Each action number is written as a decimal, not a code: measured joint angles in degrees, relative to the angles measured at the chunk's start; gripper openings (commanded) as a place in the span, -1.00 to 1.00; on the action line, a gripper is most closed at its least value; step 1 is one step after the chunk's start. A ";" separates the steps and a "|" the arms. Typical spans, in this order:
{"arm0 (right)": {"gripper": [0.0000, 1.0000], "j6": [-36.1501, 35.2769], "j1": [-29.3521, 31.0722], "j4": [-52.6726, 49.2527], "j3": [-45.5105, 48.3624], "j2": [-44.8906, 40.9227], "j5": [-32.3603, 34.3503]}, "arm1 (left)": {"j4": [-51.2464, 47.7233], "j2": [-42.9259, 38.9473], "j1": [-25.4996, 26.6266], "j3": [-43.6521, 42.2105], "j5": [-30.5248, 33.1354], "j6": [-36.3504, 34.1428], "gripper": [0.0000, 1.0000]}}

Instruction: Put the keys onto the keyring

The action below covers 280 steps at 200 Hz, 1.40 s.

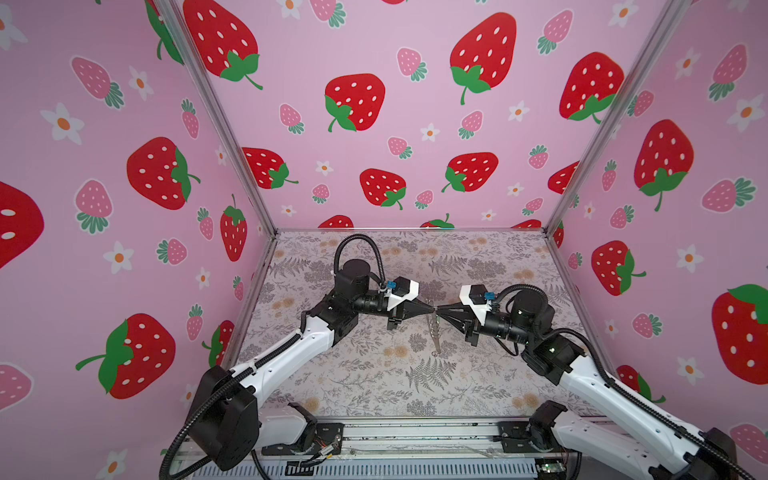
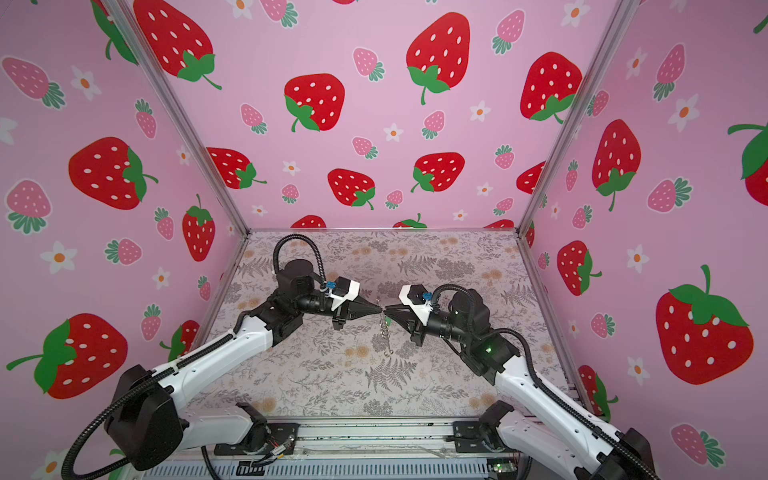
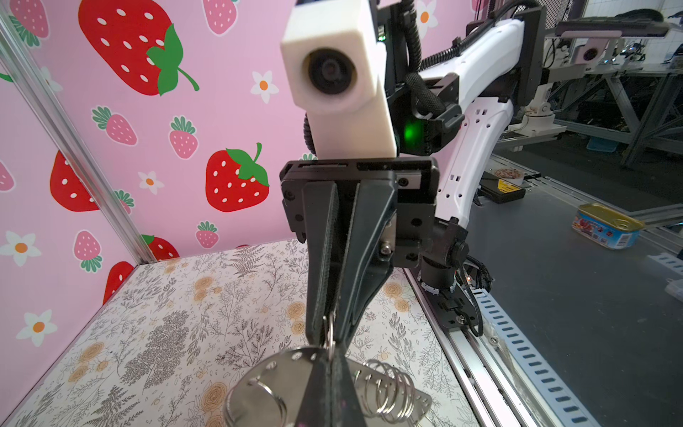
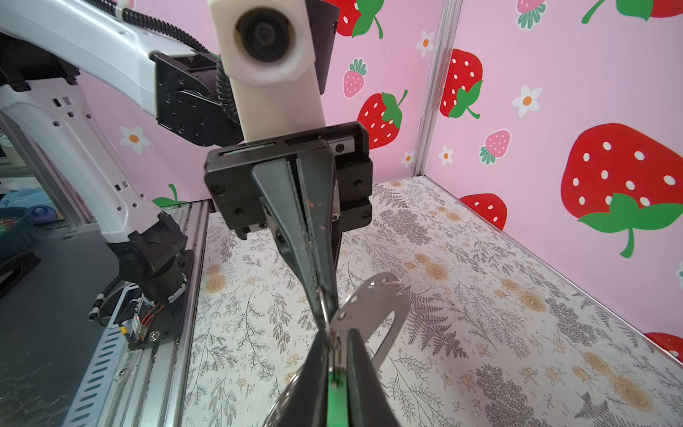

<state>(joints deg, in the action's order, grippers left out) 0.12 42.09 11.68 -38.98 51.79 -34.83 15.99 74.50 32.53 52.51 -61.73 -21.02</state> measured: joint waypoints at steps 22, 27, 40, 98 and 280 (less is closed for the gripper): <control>-0.93 0.09 0.00 0.02 0.00 0.00 -0.28 | -0.04 0.00 0.04 0.02 -0.04 -0.15 -1.00; -0.98 0.04 0.00 0.02 0.00 0.00 -0.33 | -0.09 0.00 0.04 0.04 -0.04 -0.20 -1.00; -1.00 0.07 0.00 -0.04 0.00 0.00 -0.46 | -0.48 0.00 0.07 0.13 -0.07 -0.37 -1.00; -1.00 -1.75 -0.37 -4.68 -1.95 0.92 -0.57 | -11.23 -0.72 0.44 3.52 5.97 -8.94 -0.36; -1.00 -10.93 -1.01 -26.51 -13.79 8.31 1.31 | -27.39 -4.63 13.40 8.07 43.78 -28.74 -0.57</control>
<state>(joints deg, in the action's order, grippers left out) -10.81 41.08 -14.83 -52.77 60.10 -33.52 -11.40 69.87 45.93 60.58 -17.96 -49.76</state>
